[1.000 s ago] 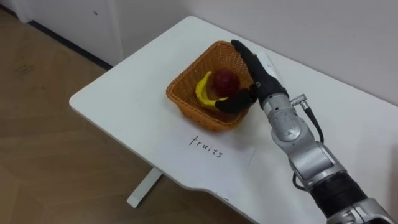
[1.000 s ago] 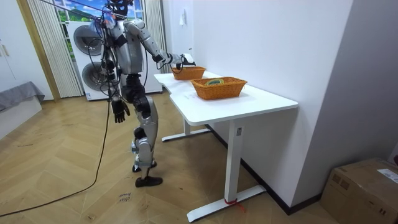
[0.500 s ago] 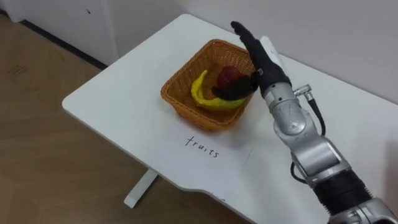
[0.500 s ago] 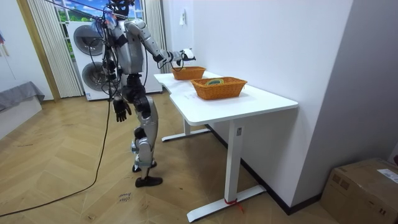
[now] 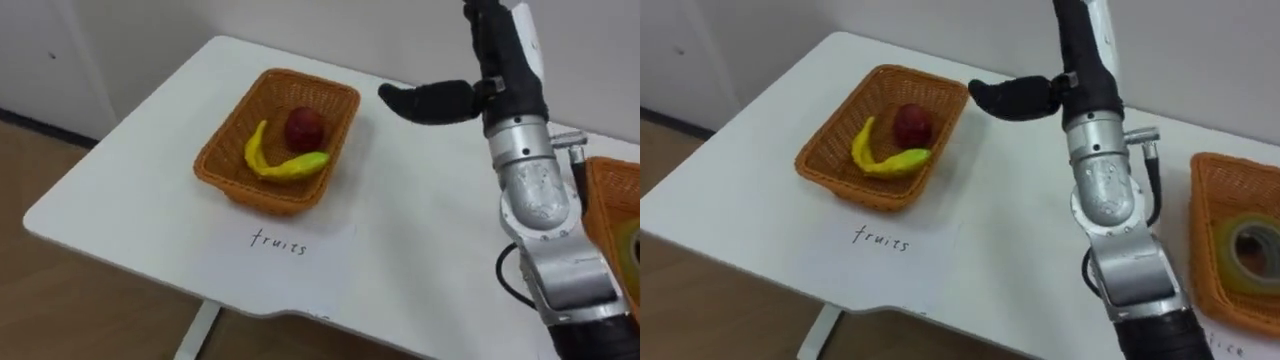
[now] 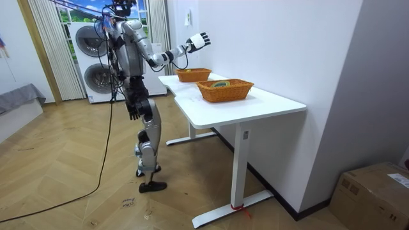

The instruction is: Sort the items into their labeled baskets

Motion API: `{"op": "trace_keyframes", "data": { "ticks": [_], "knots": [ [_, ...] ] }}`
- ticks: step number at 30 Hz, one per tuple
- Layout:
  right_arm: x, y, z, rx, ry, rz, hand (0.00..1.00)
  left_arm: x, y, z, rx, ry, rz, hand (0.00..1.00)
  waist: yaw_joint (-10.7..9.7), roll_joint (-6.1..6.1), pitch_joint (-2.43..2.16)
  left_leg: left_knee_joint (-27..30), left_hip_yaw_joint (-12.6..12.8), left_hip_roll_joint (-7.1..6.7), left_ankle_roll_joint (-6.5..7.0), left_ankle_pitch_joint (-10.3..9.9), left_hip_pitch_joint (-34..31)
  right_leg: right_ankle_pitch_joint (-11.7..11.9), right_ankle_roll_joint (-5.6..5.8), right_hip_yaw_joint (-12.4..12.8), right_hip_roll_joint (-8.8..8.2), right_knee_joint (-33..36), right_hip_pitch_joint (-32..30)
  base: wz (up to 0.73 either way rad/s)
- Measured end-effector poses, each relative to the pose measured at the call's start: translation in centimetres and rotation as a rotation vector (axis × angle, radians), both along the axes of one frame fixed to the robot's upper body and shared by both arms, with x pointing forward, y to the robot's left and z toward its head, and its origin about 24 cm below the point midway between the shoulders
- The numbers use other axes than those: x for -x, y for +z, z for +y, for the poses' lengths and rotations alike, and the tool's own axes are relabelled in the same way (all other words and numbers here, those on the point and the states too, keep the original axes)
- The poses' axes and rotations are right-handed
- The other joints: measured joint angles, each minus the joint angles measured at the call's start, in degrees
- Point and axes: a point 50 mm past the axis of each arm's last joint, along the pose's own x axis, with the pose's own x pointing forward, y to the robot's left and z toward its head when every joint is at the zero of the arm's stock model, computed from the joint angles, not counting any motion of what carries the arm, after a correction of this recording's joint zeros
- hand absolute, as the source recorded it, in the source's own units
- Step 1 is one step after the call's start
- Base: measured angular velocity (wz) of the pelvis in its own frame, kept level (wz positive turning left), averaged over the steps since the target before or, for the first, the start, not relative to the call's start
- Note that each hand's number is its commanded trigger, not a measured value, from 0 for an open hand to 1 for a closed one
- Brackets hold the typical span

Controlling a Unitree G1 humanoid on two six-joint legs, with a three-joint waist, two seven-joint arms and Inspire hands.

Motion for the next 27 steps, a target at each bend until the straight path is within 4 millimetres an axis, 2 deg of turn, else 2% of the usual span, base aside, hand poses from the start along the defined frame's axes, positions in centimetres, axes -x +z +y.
{"op": "trace_keyframes", "data": {
  "ticks": [2,5,6,7,10,11,14,19,22,27],
  "knots": [
    [0.5,1.3,-1.4,-0.036,-0.059,-0.065,0.0,-0.7,0.2,0.3,-0.003,0.023,-0.05,0.0,-1.0,0.42,0.12,-0.7,1.7,0.48,0.01,0.0,0.9,0.3,-0.1,1.6,0.35,0.0,0.0,-0.38],
    [1.2,2.2,-3.1,-0.072,-0.122,-0.12,0.0,-1.6,0.3,0.3,-0.008,0.021,-0.089,0.0,-2.6,0.37,0.12,-1.3,2.8,0.78,-0.01,0.0,1.6,0.3,-0.19,2.2,0.56,0.1,0.0,-0.21],
    [1.4,2.3,-3.3,-0.079,-0.132,-0.127,0.0,-1.8,0.3,0.2,-0.007,0.021,-0.097,0.0,-2.8,0.34,0.1,-1.4,3.0,0.83,-0.02,-0.1,1.7,0.3,-0.21,2.5,0.64,0.1,-0.1,-0.2],
    [1.5,2.3,-3.5,-0.085,-0.145,-0.138,0.0,-2.3,0.3,0.2,-0.005,0.016,-0.111,0.0,-3.7,0.38,0.12,-1.4,3.5,0.99,-0.08,-0.2,1.7,0.4,-0.28,3.3,0.83,0.1,-0.2,-0.19],
    [1.9,1.6,-4.0,-0.101,-0.164,-0.114,0.0,-2.7,0.3,-0.2,0.001,-0.014,-0.114,0.0,-6.4,0.23,0.06,-1.4,4.1,1.26,-0.14,-0.3,2.0,0.4,-0.34,3.5,1.0,0.2,-0.2,-0.11],
    [2.2,1.1,-4.5,-0.109,-0.179,-0.094,0.0,-2.8,0.3,-0.3,0.008,-0.02,-0.117,0.0,-6.4,0.23,0.07,-1.6,4.9,1.42,-0.18,-0.4,2.4,0.4,-0.35,3.9,1.12,0.4,-0.3,-0.2],
    [2.8,0.2,-5.4,-0.124,-0.206,-0.06,0.0,-2.6,0.2,-0.5,0.018,-0.019,-0.114,0.0,-7.0,0.47,0.1,-1.8,6.4,1.74,-0.19,-0.7,2.8,0.4,-0.35,5.4,1.38,0.8,-0.9,-0.3],
    [4.0,0.2,-7.3,-0.215,-0.261,-0.073,0.0,-1.3,0.1,-0.3,0.014,0.017,-0.098,0.0,-8.6,0.42,0.11,-2.4,8.9,2.22,-0.25,-1.1,3.8,0.6,-0.54,8.1,2.01,0.9,-1.1,-0.28],
    [4.6,0.5,-8.6,-0.281,-0.326,-0.117,0.0,-0.9,0.1,-0.1,0.002,0.036,-0.102,0.0,-10.1,0.13,0.0,-2.2,9.5,2.51,-0.39,-1.4,4.1,0.7,-0.69,8.4,2.28,0.8,-1.0,-0.15],
    [6.1,-0.4,-10.4,-0.345,-0.465,-0.135,0.0,-0.7,0.1,-0.1,-0.013,0.058,-0.101,0.0,-11.6,0.17,0.07,-2.2,10.2,2.62,-0.44,-1.7,4.6,0.7,-0.69,9.5,2.56,0.9,-0.9,-0.1]
  ]
}}
